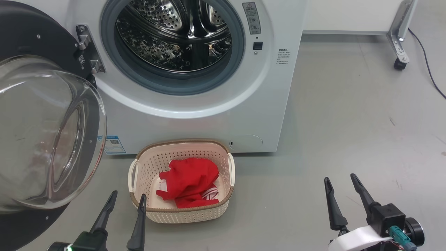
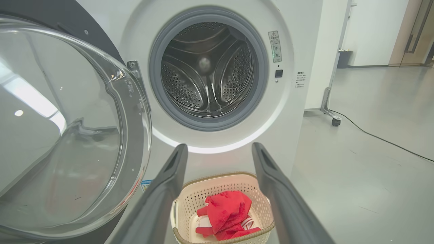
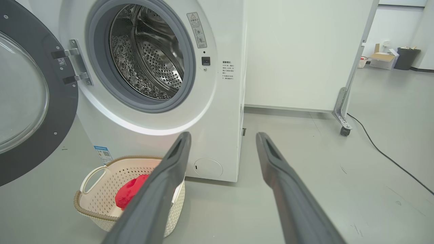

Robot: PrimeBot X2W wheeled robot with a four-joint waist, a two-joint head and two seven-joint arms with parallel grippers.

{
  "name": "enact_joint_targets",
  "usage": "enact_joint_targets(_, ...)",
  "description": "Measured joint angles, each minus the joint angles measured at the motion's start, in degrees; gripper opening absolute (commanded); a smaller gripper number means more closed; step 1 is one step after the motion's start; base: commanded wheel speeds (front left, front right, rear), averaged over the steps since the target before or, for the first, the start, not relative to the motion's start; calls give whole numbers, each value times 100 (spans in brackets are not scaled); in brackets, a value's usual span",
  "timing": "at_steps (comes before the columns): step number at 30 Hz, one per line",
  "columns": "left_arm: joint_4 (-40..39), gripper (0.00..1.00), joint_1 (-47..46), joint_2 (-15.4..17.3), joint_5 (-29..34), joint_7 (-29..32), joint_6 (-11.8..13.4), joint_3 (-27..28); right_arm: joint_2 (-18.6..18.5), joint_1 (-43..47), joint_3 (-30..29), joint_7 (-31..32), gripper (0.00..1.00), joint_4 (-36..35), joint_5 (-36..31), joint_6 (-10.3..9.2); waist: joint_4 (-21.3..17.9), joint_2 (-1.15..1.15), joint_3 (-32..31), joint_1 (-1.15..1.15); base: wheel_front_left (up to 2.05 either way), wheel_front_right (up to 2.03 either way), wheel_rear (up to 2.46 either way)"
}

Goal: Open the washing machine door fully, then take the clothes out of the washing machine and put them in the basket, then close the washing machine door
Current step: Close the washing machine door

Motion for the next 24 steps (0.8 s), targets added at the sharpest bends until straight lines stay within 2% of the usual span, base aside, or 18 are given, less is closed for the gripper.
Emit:
enact_joint_targets(11,-8,100,-2,0,97,0,12,-81,4,107,-93,0,100,-9,0,-5,194,0,-2,0,0,0,0)
enact_joint_targets(16,-8,100,-5,0,134,0,23,-79,4,110,-133,-1,100,-33,-1,1,539,0,9,0,0,0,0)
enact_joint_targets(24,-76,100,1,-2,134,-8,278,118,4,100,49,-1,100,21,-14,155,1030,0,20,0,0,0,0)
